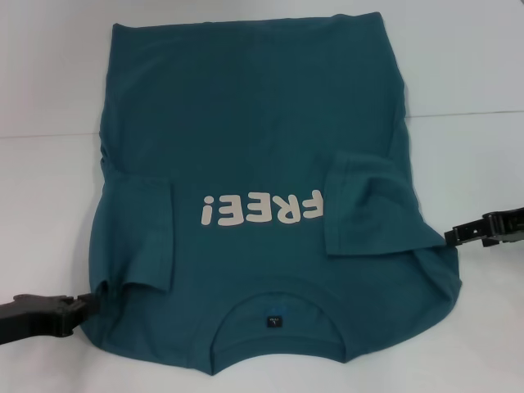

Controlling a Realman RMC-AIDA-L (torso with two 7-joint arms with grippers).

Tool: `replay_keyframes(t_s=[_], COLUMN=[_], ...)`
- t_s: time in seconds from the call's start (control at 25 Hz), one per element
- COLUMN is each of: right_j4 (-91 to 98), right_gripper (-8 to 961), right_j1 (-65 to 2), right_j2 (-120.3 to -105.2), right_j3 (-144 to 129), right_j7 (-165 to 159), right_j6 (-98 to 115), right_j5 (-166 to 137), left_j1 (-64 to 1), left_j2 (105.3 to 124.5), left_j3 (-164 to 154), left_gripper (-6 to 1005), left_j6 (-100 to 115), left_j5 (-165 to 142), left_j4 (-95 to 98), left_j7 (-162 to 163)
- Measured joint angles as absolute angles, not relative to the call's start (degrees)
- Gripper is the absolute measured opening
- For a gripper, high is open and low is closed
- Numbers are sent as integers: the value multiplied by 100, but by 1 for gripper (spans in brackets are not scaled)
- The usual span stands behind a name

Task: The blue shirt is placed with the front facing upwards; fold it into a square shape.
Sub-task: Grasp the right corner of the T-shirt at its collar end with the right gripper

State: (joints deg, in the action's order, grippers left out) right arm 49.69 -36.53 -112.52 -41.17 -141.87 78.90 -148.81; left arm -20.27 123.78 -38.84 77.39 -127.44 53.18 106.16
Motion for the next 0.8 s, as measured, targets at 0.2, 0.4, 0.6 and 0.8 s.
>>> replay_keyframes(t_s=[0.2, 0.4, 0.6, 0.8], right_j4=[4646, 4395, 4225, 4052], right_gripper=[772, 769, 766, 763], right_j1=[-3759, -3862, -3938, -3982], right_j2=[-11274, -11284, -11284, -11284], right_j3=[-4134, -4140, -4177, -4321], right_j7=[-14160, -14108, -14073, -14076], right_j6=[7612, 7385, 7261, 7096], right_j5=[-14875, -14882, -14892, -14895], left_j1=[-2046, -2072, -2066, -2051], left_j2=[12376, 12374, 12374, 12374], left_j3=[-3885, -3885, -3884, -3885], left_gripper=[32, 32, 32, 32], left_j6=[7739, 7738, 7736, 7736], left_j5=[-12744, -12745, -12748, -12748], left_j4=[5318, 5318, 5317, 5317], left_j7=[10617, 10617, 10617, 10607])
